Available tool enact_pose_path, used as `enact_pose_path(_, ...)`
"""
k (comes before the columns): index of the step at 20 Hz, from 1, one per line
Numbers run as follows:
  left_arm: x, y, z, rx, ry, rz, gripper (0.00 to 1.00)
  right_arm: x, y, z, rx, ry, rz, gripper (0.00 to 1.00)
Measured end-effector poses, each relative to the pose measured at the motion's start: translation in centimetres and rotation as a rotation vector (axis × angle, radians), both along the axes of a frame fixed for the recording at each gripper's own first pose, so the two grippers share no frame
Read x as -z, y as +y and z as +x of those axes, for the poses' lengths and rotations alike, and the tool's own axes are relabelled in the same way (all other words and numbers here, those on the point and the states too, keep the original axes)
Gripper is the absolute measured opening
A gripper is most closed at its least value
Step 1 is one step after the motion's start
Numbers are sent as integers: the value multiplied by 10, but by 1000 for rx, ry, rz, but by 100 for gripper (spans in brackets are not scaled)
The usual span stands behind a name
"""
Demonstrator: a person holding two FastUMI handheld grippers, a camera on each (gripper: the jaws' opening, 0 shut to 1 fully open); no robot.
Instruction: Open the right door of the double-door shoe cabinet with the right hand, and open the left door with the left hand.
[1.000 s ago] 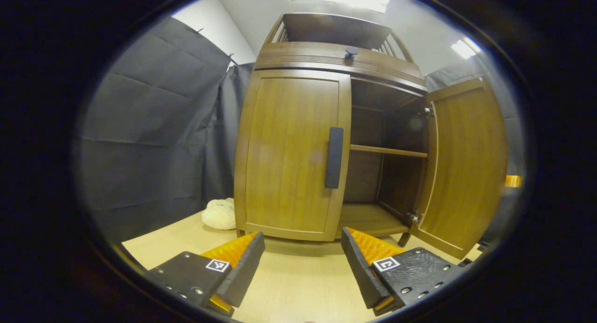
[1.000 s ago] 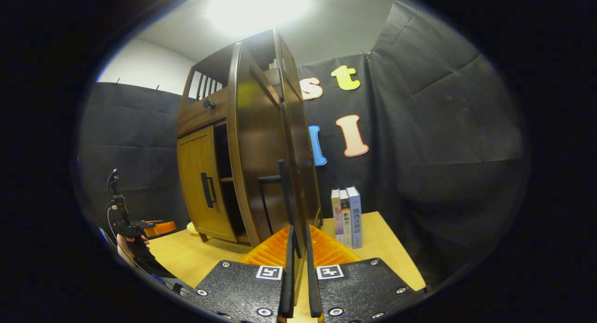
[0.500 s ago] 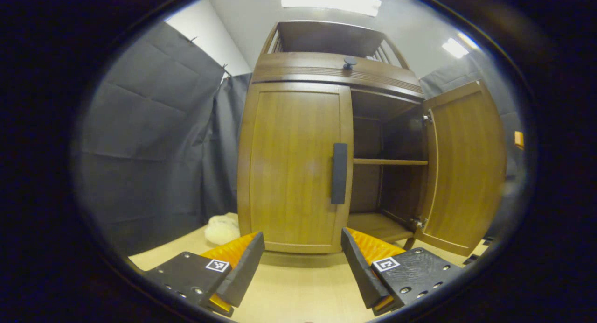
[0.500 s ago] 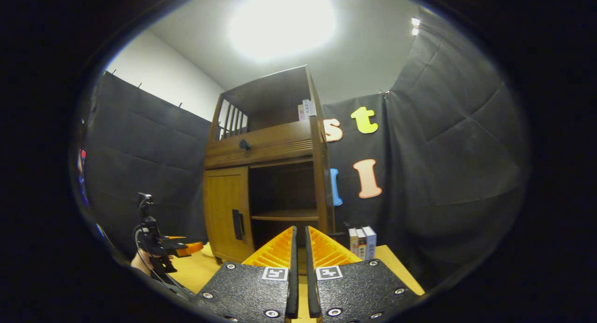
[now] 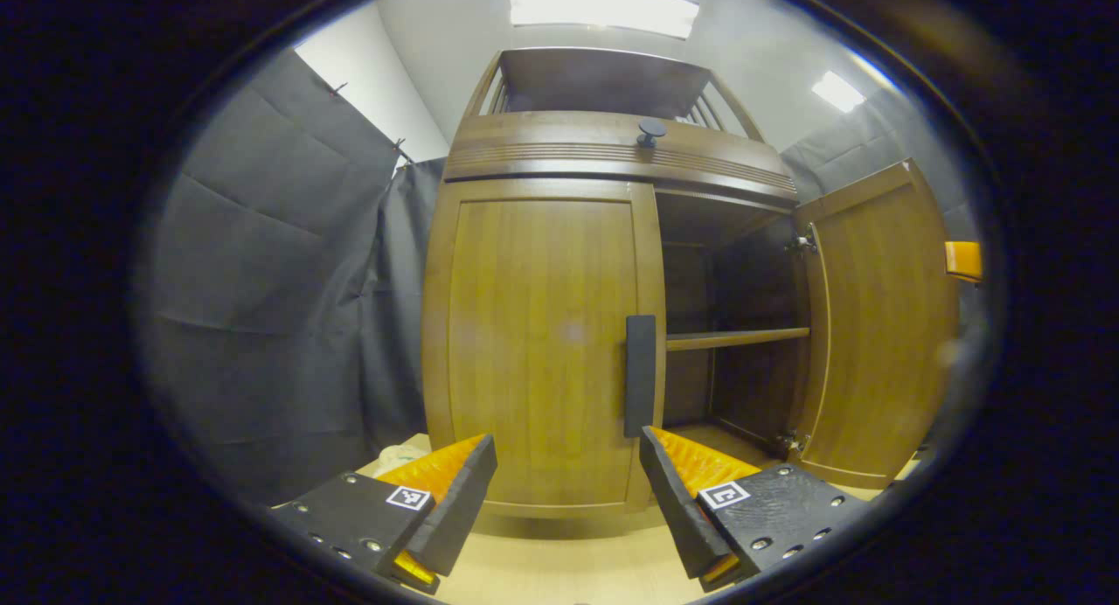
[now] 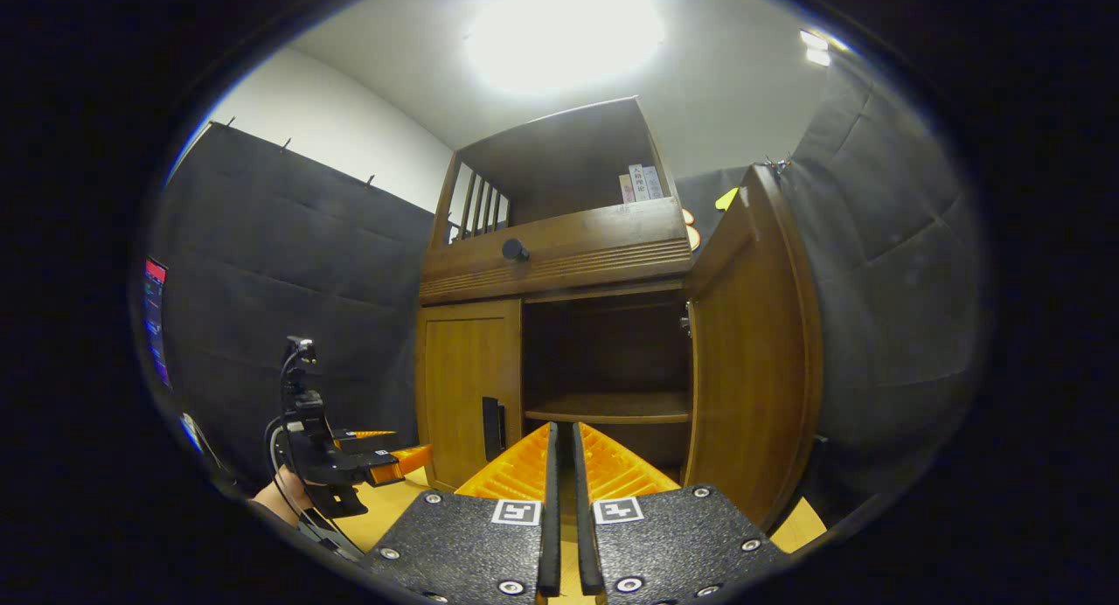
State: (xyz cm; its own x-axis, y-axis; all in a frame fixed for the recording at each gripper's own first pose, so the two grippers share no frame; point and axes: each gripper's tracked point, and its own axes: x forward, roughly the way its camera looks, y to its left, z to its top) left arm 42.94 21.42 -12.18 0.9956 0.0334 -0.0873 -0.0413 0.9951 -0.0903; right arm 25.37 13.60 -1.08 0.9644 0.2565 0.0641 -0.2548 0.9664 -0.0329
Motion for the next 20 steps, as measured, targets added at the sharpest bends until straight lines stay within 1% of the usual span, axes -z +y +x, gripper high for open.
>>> enact_pose_path(1,-3,-5,7,15,-10,-5,100,2,-2,0,11,6,-13,9)
enact_pose_path(3,-3,-15,25,34,-12,-5,99,6,-3,2,13,14,-37,17)
enact_pose_path(4,-2,-17,33,36,-11,-4,99,8,-5,4,14,21,-55,29)
enact_pose_path(5,0,-19,39,40,-13,-2,95,12,-7,4,20,30,-84,39)
enact_pose_path(6,-2,-22,49,46,-27,-5,99,16,-10,4,32,38,-112,51)
enact_pose_path(7,1,-26,58,49,-32,-12,99,20,-13,7,44,43,-137,62)
enact_pose_path(8,2,-28,66,52,-35,-17,97,22,-17,9,55,46,-157,78)
enact_pose_path(9,3,-29,73,53,-37,-21,94,23,-19,11,61,49,-168,83)
enact_pose_path(10,2,-29,80,52,-42,-25,94,24,-19,11,59,54,-173,90)
enact_pose_path(11,3,-30,85,53,-46,-33,99,26,-17,11,52,58,-173,92)
enact_pose_path(12,2,-32,91,57,-50,-40,94,28,-15,12,45,63,-168,94)
enact_pose_path(13,1,-34,95,62,-55,-46,94,30,-13,12,35,73,-158,94)
enact_pose_path(14,0,-35,101,63,-57,-50,99,33,-10,12,26,83,-149,95)
enact_pose_path(18,3,-40,128,73,-40,-48,99,39,-16,16,48,95,-153,95)
enact_pose_path(19,4,-43,135,76,-36,-51,94,40,-17,16,52,95,-153,95)
enact_pose_path(20,6,-46,141,79,-29,-51,99,41,-17,17,51,100,-146,95)
